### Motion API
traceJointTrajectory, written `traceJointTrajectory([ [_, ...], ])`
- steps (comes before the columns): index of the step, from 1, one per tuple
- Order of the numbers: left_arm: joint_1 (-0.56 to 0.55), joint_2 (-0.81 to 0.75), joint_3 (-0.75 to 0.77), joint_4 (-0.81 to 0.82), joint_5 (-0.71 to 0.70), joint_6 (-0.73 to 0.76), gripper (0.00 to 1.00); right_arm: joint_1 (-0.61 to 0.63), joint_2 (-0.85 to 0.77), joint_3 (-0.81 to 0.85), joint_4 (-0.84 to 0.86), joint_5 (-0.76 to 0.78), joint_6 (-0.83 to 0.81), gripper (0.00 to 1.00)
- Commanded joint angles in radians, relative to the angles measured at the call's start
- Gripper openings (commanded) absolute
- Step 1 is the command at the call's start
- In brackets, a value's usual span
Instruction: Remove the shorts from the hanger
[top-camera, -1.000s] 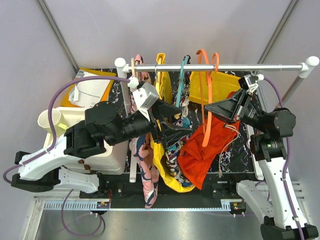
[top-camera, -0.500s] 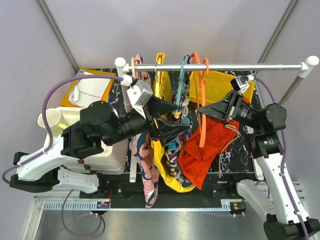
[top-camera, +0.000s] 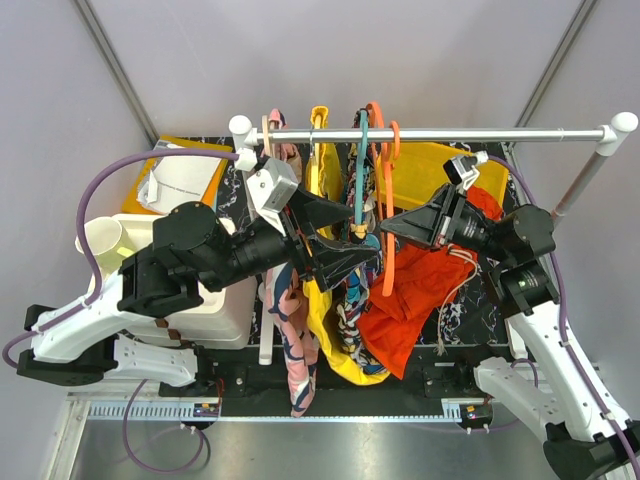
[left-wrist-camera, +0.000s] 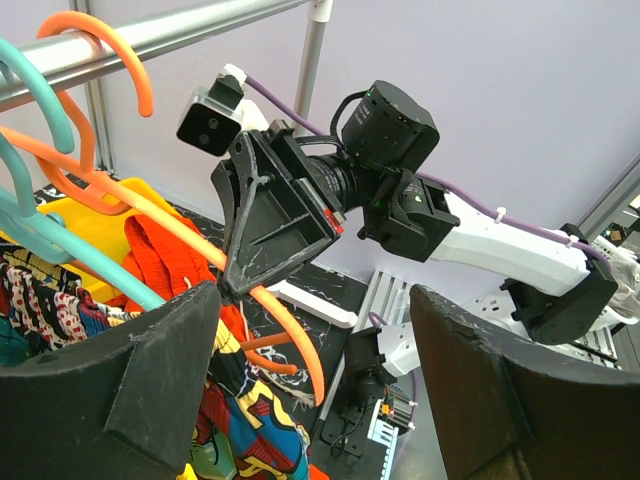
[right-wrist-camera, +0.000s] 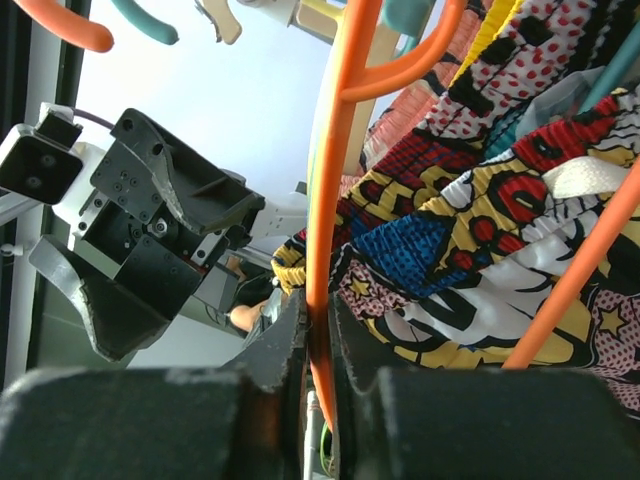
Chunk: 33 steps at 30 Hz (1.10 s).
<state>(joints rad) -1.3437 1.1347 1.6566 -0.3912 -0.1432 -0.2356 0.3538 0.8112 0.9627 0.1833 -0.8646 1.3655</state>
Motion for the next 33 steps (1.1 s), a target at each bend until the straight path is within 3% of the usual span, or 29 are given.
traceJointTrajectory([
  [1,-0.005,-0.003,0.034,0.041,-0.013,0.009,0.8,0.017,-0.024,-0.002,-0.1,0.041,-0.077,0.25],
  [3,-0.003,-0.007,0.031,0.037,-0.013,0.007,0.8,0.017,-0.047,0.007,-0.177,0.071,-0.115,0.4],
  [6,-0.005,-0.019,0.023,0.032,-0.015,0.005,0.8,0.017,-0.069,0.022,-0.324,0.11,-0.187,0.47],
  [13,-0.005,-0.049,0.005,0.015,-0.018,0.002,0.8,0.017,-0.165,0.039,-0.553,0.203,-0.341,0.8],
  [19,-0.005,-0.053,-0.004,0.011,-0.013,0.005,0.81,0.017,-0.236,0.137,-0.847,0.413,-0.462,0.96],
  [25,-0.005,-0.056,-0.014,0.009,-0.009,0.01,0.81,0.017,-0.285,0.125,-1.12,0.774,-0.444,1.0],
  [33,-0.005,-0.066,-0.017,-0.002,-0.012,0.019,0.81,0.017,-0.36,-0.005,-1.2,1.035,-0.297,1.0],
])
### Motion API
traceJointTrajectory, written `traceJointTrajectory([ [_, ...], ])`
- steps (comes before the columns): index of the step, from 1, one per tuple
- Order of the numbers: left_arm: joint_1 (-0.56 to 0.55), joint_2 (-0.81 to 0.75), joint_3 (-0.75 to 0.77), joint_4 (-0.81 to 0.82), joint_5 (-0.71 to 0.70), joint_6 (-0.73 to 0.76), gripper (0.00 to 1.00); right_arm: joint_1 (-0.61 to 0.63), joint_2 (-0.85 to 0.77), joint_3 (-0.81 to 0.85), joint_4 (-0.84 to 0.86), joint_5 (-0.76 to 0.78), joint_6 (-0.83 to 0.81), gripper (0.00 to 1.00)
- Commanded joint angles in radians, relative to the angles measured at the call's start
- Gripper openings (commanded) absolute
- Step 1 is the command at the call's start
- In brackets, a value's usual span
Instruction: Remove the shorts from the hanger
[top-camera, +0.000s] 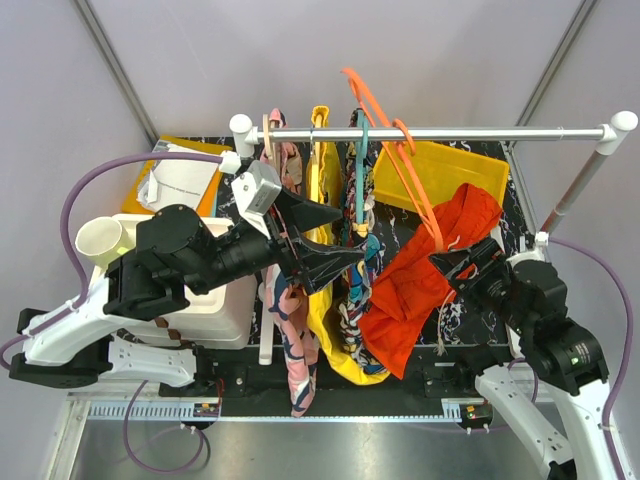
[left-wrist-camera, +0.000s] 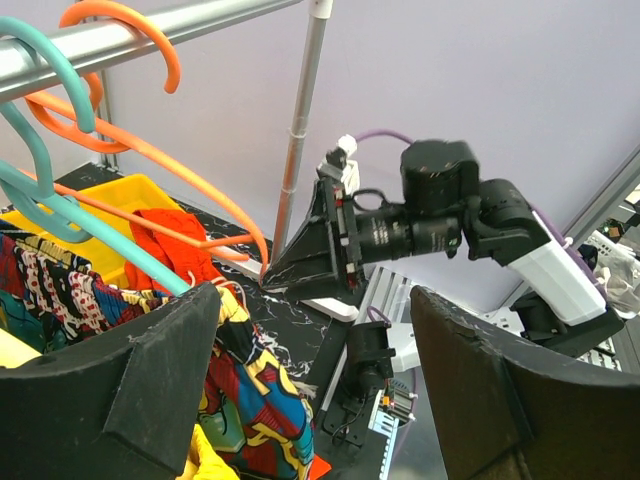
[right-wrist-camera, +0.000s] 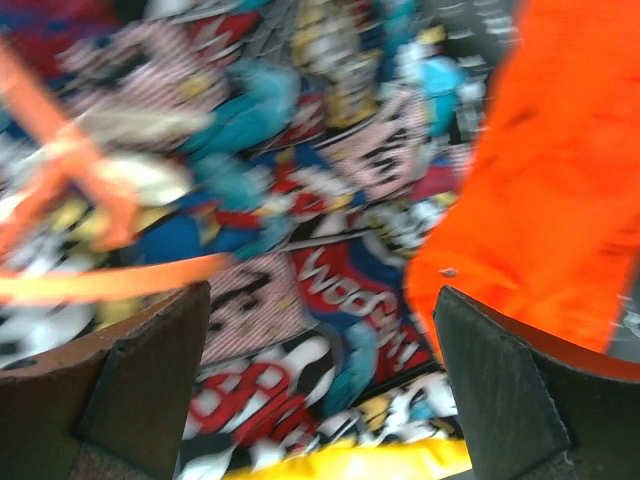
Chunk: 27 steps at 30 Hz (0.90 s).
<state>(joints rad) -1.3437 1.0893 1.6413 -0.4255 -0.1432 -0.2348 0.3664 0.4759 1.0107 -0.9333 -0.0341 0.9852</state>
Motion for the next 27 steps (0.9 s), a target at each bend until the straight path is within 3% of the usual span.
traceJointTrajectory([
  [1,-0.005,-0.022,0.0,0.03,-0.012,0.019,0.81,0.003,-0.026,-0.063,-0.087,0.238,0.093,1.0],
  [10,-0.005,-0.032,-0.011,0.019,-0.018,0.014,0.81,0.003,0.044,-0.168,-0.105,0.319,0.24,1.0],
  [22,-0.005,-0.037,-0.024,0.014,0.03,-0.023,0.82,0.003,0.257,-0.395,0.229,0.215,0.3,1.0],
  [27,-0.005,-0.055,-0.031,0.007,0.033,-0.031,0.82,0.003,0.328,-0.474,0.309,0.24,0.334,1.0],
])
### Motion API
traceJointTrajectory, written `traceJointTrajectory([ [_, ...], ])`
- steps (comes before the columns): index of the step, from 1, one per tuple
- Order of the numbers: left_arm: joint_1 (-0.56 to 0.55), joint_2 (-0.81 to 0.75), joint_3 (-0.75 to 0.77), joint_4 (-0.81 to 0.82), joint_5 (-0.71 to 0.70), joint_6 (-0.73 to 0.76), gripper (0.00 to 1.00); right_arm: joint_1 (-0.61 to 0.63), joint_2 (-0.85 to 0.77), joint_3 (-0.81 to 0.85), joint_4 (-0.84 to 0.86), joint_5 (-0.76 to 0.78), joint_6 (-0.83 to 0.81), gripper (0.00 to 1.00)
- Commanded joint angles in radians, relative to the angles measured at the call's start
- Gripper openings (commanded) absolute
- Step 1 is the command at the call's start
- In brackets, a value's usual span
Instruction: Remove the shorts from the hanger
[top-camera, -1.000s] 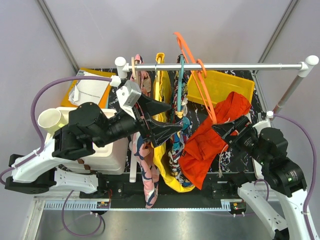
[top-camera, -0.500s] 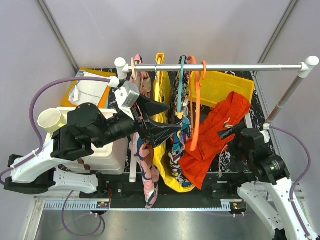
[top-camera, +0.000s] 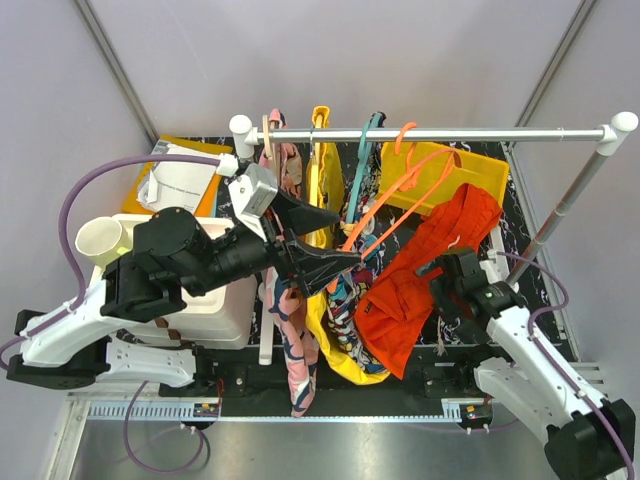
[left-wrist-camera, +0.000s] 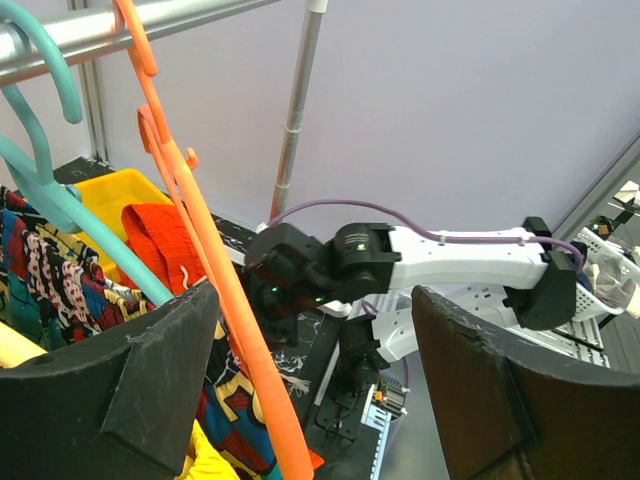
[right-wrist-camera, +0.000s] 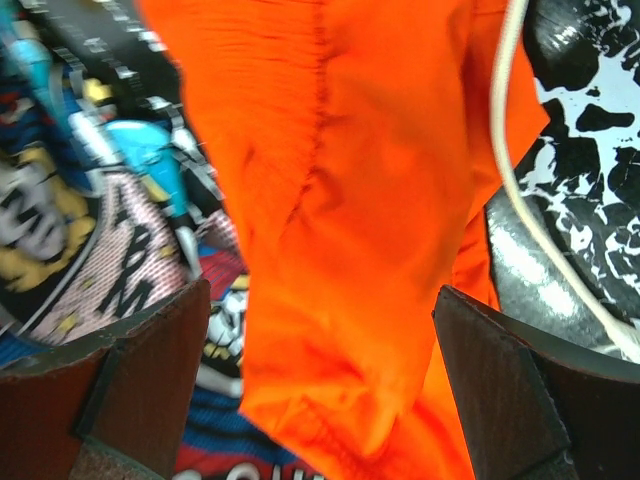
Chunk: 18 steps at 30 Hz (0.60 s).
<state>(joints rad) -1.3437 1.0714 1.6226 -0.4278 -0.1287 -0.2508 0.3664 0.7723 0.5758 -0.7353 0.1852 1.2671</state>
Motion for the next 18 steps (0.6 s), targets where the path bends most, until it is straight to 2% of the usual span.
traceJointTrajectory([
  [1,-0.005,-0.044,-0.015,0.009,0.015,-0.015,0.82,0.003,0.048,-0.059,0.12,0.022,0.067,1.0],
  [15,-0.003,-0.048,-0.006,-0.022,0.001,-0.01,0.82,0.003,0.241,-0.172,0.332,0.086,0.065,1.0],
  [18,-0.005,-0.051,-0.01,-0.025,-0.009,-0.008,0.82,0.003,0.294,-0.179,0.431,0.069,0.022,0.95],
])
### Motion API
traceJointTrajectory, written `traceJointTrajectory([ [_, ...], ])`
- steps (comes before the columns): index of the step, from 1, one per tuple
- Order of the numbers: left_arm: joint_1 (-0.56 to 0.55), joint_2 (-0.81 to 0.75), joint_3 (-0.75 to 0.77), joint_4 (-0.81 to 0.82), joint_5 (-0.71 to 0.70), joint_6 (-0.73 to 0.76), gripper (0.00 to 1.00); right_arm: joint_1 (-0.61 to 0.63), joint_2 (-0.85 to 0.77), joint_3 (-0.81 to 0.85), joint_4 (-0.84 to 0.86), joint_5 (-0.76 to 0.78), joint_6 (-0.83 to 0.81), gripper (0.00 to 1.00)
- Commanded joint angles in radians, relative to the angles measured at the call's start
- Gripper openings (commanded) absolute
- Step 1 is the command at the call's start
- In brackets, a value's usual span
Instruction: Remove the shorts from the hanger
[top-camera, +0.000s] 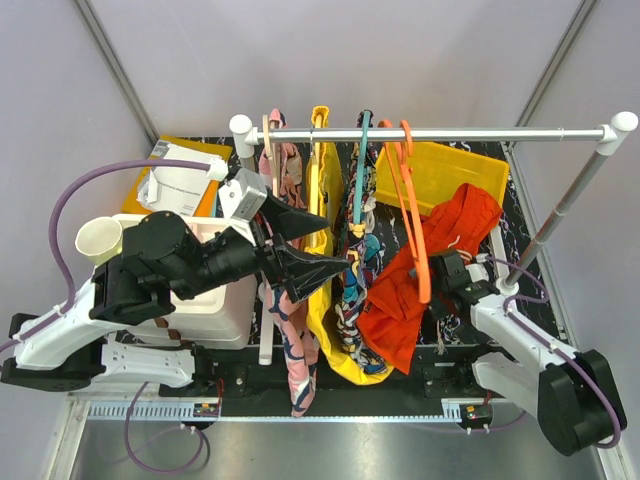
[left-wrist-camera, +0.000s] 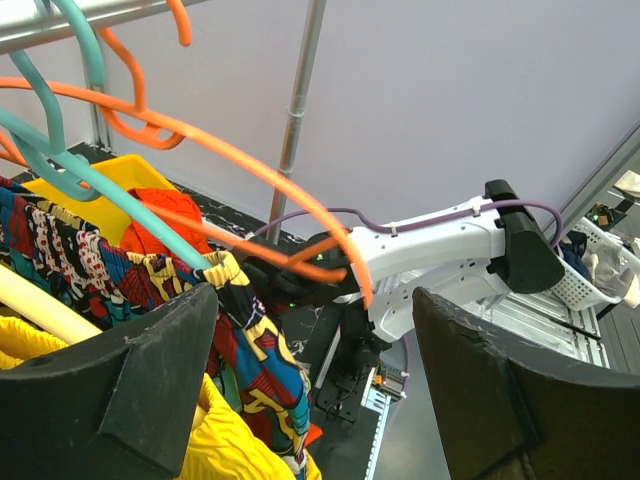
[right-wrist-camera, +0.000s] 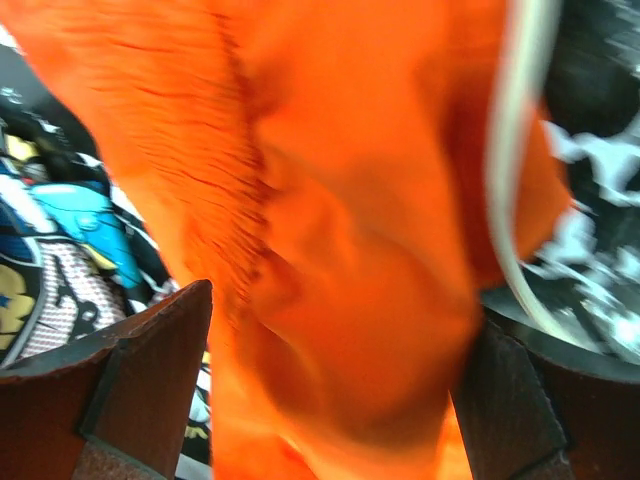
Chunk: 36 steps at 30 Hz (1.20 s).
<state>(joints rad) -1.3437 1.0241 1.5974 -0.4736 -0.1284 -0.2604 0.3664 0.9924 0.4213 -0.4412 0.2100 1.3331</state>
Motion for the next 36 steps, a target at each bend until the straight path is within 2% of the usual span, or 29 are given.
traceJointTrajectory([
  [1,-0.005,-0.005,0.012,0.018,-0.014,0.0,0.82,0.003,0.086,-0.032,0.166,0.043,-0.069,0.93],
  [5,-0.005,-0.018,0.004,0.016,-0.028,-0.01,0.82,0.003,0.114,-0.03,0.278,0.055,-0.143,0.74],
  [6,-0.005,-0.024,0.006,0.012,-0.034,-0.01,0.83,0.003,0.098,-0.03,0.294,0.055,-0.159,0.61],
  [8,-0.005,-0.036,0.004,-0.002,-0.043,-0.01,0.83,0.003,0.071,-0.035,0.324,0.06,-0.184,0.48],
  [9,-0.005,-0.041,0.004,-0.005,-0.056,-0.011,0.83,0.003,0.033,-0.039,0.338,0.058,-0.192,0.36],
  [12,-0.003,-0.056,0.004,-0.016,-0.073,-0.01,0.83,0.003,-0.052,-0.053,0.355,0.074,-0.219,0.18],
  [13,-0.003,-0.059,0.006,-0.023,-0.077,-0.005,0.83,0.003,-0.075,-0.049,0.352,0.075,-0.233,0.06],
  [14,-0.005,-0.065,0.007,-0.026,-0.083,0.0,0.83,0.003,-0.095,-0.044,0.343,0.075,-0.242,0.01],
  [17,-0.005,-0.079,0.007,-0.037,-0.117,0.01,0.83,0.003,-0.158,-0.015,0.329,0.051,-0.285,0.0],
  [22,-0.005,-0.094,0.001,-0.057,-0.183,0.036,0.84,0.003,-0.196,0.125,0.305,0.017,-0.434,0.0],
  [29,-0.005,-0.064,0.041,-0.115,-0.328,0.099,0.85,0.003,-0.118,0.364,0.331,0.054,-0.646,0.0],
  [32,-0.005,-0.059,0.061,-0.135,-0.352,0.119,0.85,0.003,-0.077,0.439,0.401,0.071,-0.738,0.0],
  [36,-0.003,-0.068,0.073,-0.14,-0.376,0.148,0.86,0.003,-0.029,0.476,0.6,0.111,-0.879,0.0],
])
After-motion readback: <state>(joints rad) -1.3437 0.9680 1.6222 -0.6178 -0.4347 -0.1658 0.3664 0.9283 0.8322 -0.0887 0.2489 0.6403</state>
